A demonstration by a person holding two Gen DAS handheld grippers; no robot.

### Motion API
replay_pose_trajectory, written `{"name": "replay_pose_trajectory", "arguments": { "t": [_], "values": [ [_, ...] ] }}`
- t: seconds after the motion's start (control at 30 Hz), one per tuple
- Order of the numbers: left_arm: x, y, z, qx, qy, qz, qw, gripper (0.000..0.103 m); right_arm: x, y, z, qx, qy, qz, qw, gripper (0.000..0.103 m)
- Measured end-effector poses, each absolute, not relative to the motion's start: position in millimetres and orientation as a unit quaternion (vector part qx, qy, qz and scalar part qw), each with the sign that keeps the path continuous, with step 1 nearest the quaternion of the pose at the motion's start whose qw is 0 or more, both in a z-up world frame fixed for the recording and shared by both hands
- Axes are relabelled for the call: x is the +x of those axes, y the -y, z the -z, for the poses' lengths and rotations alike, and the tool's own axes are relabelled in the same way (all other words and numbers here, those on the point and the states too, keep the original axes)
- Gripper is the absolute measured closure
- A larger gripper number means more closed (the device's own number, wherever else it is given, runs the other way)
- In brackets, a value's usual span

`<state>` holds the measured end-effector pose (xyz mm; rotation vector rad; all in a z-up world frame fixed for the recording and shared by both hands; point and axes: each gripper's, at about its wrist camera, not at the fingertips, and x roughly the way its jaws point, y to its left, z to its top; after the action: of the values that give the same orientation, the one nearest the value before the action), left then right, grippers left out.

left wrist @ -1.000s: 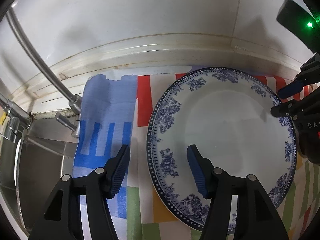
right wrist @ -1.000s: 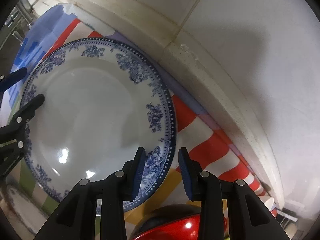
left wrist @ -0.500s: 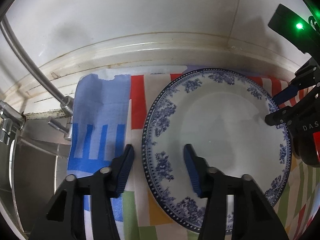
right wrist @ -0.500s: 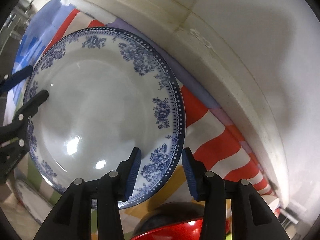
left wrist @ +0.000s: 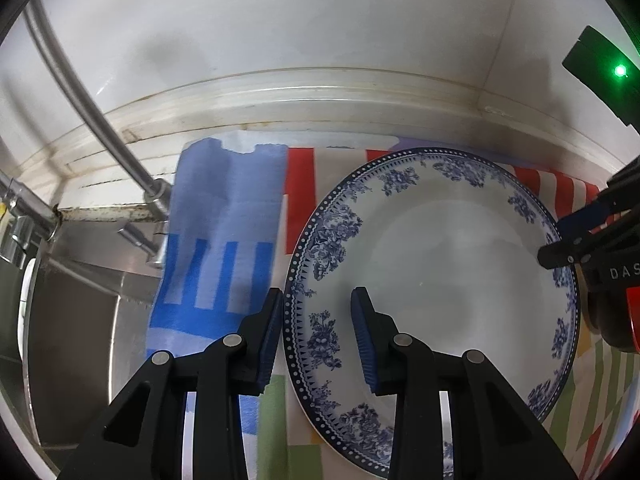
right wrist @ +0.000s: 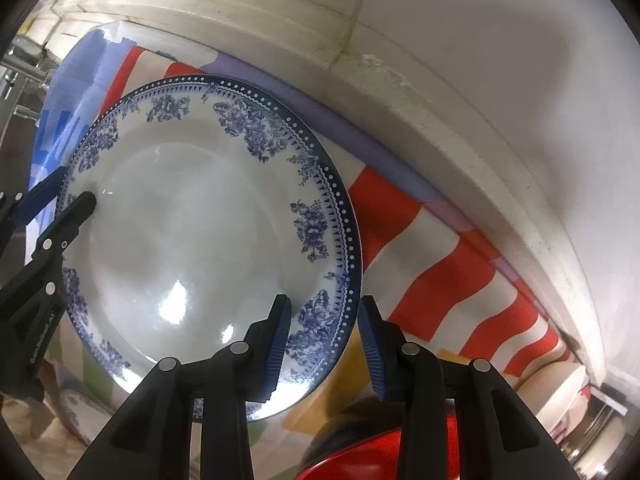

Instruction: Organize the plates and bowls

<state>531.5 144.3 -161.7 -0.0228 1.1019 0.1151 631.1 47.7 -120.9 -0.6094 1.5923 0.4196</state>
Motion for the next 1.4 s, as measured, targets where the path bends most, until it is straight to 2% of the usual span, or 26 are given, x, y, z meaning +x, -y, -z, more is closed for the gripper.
{"name": "replay_pose_trajectory", "arguments": {
  "t": [0.5,1.07,1.23,1.4],
  "values": [
    [510,-144,137,-0.021,-0.518,-0.091,0.85,0.068,633,-35,113,-0.238,-0.699,-0.187,0.648,0.07],
    [481,-157,147,-0.046,-0.5,-0.077,0.861,0.066,578,20,107,-0.128,-0.577,-0.144,0.794,0.069],
    [473,-159,149,-0.043,-0.492,-0.074,0.866,0.063,547,35,105,-0.133,-0.537,-0.127,0.823,0.069],
    [469,-156,149,-0.045,-0.487,-0.071,0.87,0.063,533,42,110,-0.135,-0.54,-0.131,0.82,0.066]
  ]
}}
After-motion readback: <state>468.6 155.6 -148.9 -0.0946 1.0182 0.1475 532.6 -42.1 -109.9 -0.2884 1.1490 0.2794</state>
